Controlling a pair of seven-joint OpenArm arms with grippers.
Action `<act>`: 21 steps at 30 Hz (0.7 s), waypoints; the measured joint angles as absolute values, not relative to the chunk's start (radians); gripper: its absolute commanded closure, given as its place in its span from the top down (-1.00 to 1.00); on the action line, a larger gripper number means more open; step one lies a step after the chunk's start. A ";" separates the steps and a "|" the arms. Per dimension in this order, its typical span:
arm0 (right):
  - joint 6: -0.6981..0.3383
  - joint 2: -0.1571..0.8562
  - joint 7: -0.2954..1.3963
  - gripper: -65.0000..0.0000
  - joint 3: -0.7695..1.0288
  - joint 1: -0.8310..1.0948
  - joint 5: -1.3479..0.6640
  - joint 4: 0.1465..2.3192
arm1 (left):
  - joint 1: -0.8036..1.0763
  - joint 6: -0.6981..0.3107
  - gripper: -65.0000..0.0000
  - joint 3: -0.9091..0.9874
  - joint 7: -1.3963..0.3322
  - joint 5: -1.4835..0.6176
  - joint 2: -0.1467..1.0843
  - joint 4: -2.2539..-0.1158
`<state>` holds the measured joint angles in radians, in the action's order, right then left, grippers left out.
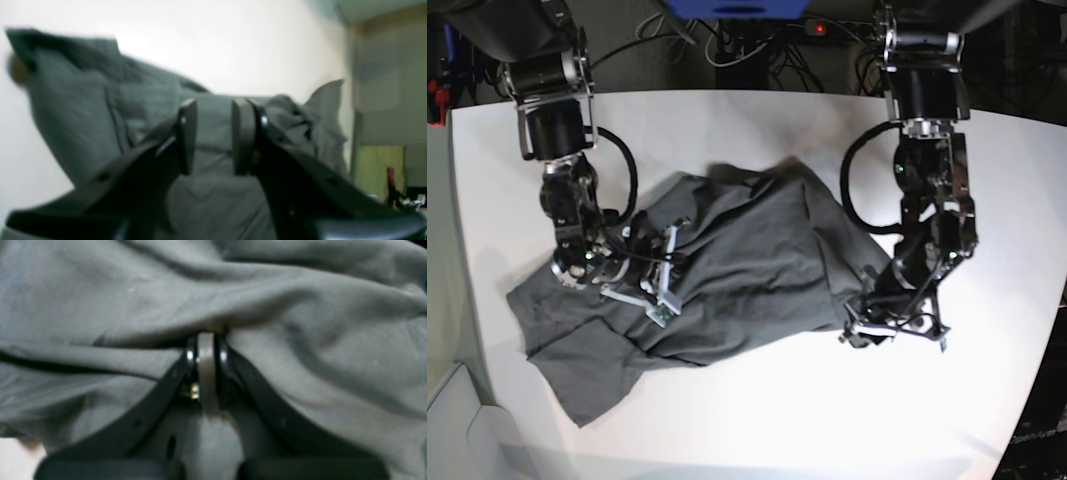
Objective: Layout the t-shirt on the table in an organized manner, then fold the t-shirt properly
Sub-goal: 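Grasp the shirt fabric with the left gripper near its middle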
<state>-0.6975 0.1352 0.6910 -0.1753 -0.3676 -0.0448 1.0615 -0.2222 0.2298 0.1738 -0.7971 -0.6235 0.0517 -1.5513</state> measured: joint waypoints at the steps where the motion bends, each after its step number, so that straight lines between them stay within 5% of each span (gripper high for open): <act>1: -0.698 0.136 0.690 -0.99 -0.175 -0.368 -0.045 1.061 | -0.212 0.225 -0.32 0.194 -0.802 -0.617 0.052 -1.589; 16: -0.698 0.136 0.688 -0.99 -0.176 -0.368 -0.043 1.061 | -0.118 0.227 -0.31 0.280 -0.764 -0.611 0.052 -1.506; 18: -0.698 0.136 0.690 -0.99 -0.176 -0.368 -0.042 1.061 | -0.120 0.225 -0.16 0.279 -0.734 -0.614 0.052 -1.480; 21: -0.698 0.138 0.687 -0.99 -0.176 -0.368 -0.043 1.061 | -0.144 0.225 0.35 0.279 -0.722 -0.611 0.052 -1.414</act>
<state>-0.6975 0.1379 0.6868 -0.1764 -0.3679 -0.0425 1.0611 -0.1436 0.2253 0.2787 -0.7216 -0.6106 0.0525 -1.4139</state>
